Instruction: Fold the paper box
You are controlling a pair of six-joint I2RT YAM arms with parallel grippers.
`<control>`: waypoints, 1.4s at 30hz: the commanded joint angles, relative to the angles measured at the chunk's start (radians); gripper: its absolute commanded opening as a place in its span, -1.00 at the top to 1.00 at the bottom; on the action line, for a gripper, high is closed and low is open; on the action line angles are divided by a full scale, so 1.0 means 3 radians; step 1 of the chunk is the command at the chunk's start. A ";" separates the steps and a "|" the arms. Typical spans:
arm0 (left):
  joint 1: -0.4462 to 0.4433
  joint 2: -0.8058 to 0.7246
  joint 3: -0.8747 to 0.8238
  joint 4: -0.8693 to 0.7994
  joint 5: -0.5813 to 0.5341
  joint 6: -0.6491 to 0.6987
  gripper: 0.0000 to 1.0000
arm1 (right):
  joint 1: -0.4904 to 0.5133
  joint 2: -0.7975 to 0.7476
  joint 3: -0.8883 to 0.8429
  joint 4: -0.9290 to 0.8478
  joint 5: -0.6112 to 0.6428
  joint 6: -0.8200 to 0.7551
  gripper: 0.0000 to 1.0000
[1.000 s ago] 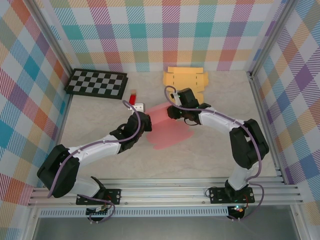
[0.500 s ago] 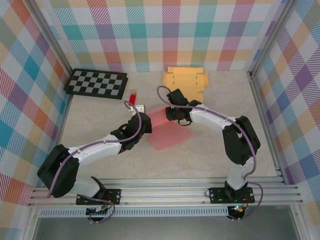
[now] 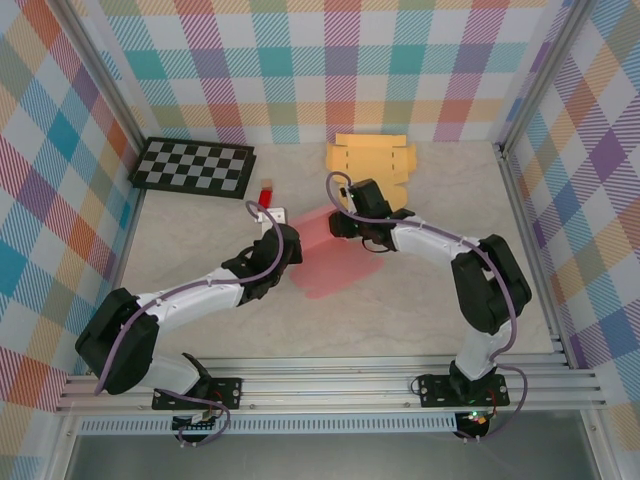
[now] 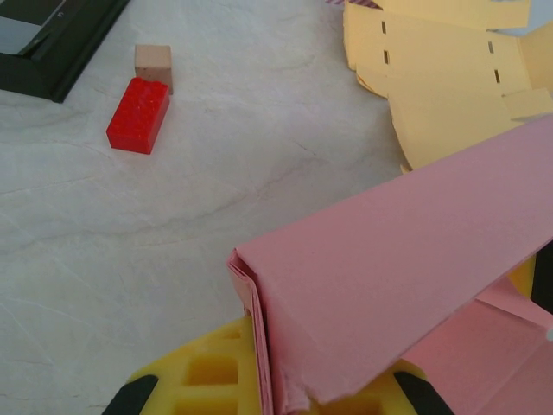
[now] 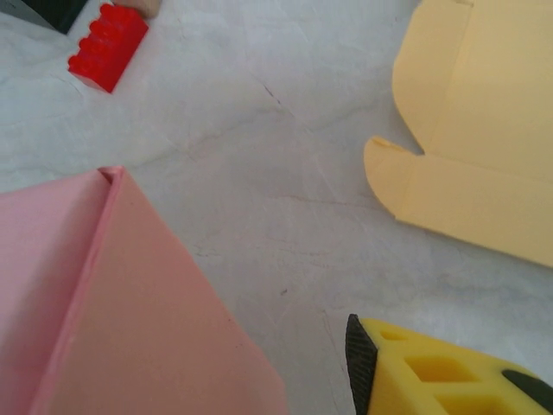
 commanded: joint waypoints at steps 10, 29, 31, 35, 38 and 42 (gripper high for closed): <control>-0.0037 0.0184 0.0146 -0.0012 0.0008 -0.0127 1.00 | -0.0045 -0.0245 -0.0014 0.0309 -0.0012 -0.0111 -0.07; -0.0036 0.0078 0.0116 -0.0023 -0.0021 -0.0066 1.00 | -0.0045 -0.0023 0.0314 -0.0898 0.1772 0.0282 0.86; -0.0035 0.0095 0.0121 -0.0020 -0.0028 -0.0062 1.00 | -0.0046 -0.0017 0.0332 -0.0943 0.1751 0.0285 0.81; -0.0033 0.0110 0.0123 -0.0017 -0.0047 -0.0069 1.00 | -0.0056 -0.0191 0.0073 -0.0389 0.0889 -0.0039 0.13; -0.0036 0.0097 0.0116 -0.0053 -0.0127 -0.0054 1.00 | -0.0056 -0.0346 -0.0118 -0.0214 0.0222 -0.0164 -0.14; -0.0030 0.0041 0.0100 -0.0069 -0.0218 0.0005 1.00 | -0.0057 -0.0444 -0.0324 -0.0236 -0.0100 -0.0234 -0.22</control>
